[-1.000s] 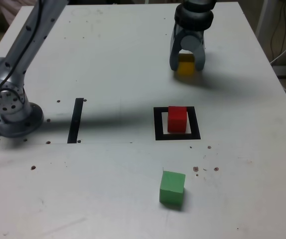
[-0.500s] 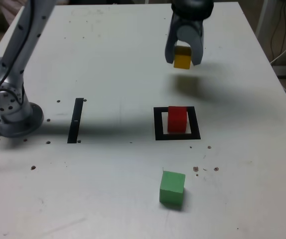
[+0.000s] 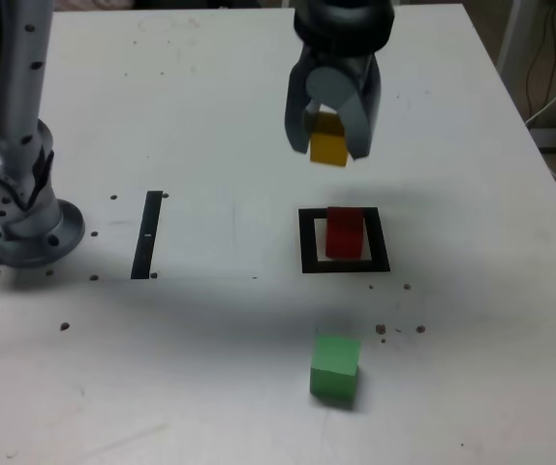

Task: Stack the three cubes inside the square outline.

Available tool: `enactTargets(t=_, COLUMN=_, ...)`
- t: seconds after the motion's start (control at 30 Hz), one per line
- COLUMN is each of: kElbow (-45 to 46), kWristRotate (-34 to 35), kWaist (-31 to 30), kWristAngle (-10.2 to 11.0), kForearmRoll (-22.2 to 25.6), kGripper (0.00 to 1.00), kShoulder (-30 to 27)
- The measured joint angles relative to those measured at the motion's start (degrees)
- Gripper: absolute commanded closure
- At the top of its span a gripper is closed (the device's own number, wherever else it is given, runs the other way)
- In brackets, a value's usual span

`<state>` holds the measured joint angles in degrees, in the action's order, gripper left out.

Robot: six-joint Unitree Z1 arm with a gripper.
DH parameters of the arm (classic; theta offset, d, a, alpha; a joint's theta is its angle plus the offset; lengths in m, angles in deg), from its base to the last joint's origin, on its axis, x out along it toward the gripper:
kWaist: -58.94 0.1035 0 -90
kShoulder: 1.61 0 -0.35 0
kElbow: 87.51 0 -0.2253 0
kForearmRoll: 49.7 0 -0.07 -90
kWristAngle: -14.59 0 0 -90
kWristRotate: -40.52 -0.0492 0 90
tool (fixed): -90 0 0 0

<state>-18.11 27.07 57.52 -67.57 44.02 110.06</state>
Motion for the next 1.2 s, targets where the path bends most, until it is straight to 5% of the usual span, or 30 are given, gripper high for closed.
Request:
enactTargets(t=0.3, kElbow=7.58, kWristRotate=10.72, kWaist=-7.02, kWristAngle=-1.62, kForearmRoll=-6.44, kGripper=0.88, kShoulder=-3.42)
enactTargets(t=1.2, kElbow=6.38, kWristRotate=10.99, kWaist=-7.34, kWristAngle=-1.73, kForearmRoll=-7.71, kGripper=0.82, kShoulder=0.93)
